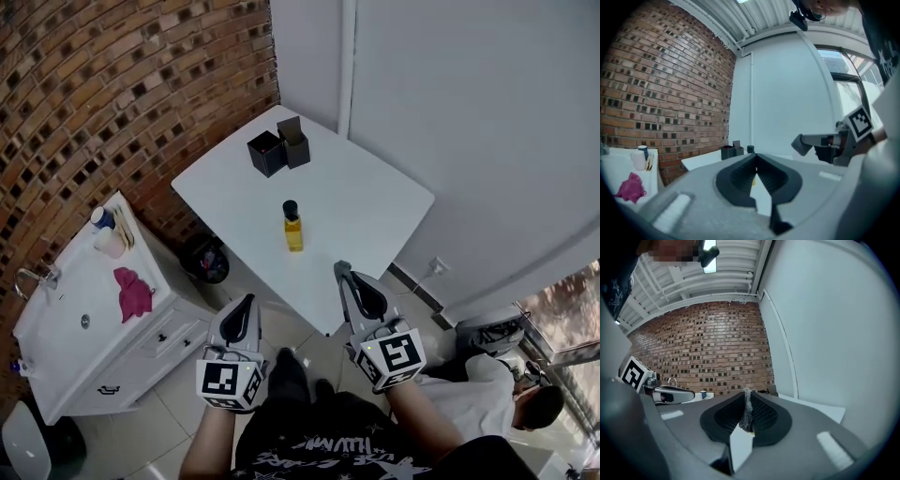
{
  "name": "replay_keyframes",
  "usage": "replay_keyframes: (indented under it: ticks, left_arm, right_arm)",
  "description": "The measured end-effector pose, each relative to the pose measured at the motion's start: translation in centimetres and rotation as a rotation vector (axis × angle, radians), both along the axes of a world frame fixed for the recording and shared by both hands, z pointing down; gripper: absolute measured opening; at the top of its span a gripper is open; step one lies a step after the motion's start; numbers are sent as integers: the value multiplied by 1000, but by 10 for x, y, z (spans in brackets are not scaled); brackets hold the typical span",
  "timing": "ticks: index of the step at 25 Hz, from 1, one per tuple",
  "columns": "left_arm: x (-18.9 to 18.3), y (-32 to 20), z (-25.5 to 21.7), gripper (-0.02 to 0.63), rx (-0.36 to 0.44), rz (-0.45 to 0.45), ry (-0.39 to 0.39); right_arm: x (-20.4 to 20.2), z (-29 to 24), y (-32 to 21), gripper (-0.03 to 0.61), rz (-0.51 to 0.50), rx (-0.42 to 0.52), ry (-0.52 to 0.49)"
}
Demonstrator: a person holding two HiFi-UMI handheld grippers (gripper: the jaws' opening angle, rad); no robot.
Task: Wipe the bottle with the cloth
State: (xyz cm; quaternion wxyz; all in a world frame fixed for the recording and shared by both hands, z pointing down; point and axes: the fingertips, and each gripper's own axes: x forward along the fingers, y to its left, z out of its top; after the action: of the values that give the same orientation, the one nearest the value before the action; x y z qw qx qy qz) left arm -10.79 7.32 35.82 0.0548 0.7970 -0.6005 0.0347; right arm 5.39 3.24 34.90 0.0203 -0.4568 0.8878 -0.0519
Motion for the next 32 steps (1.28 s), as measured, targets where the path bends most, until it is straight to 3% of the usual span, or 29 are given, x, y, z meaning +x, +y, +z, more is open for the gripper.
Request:
replay_keyframes:
  ticks: [10,18,24,32]
  left_arm:
    - [-22,-81,17,5,-8,143,14]
    - [-49,-108,31,5,-63,208,40]
    - [-52,-118,44,5,-101,212,41]
    - [-42,-125,49,5,-109,189,58]
  right_arm:
    - [-50,-6,-64,40,71,9,40]
    - [-95,-10,-118,40,45,8,176]
    - [-102,3,-146,41,17,-14,230]
    - [-109,7,-134,41,-85,-22,260]
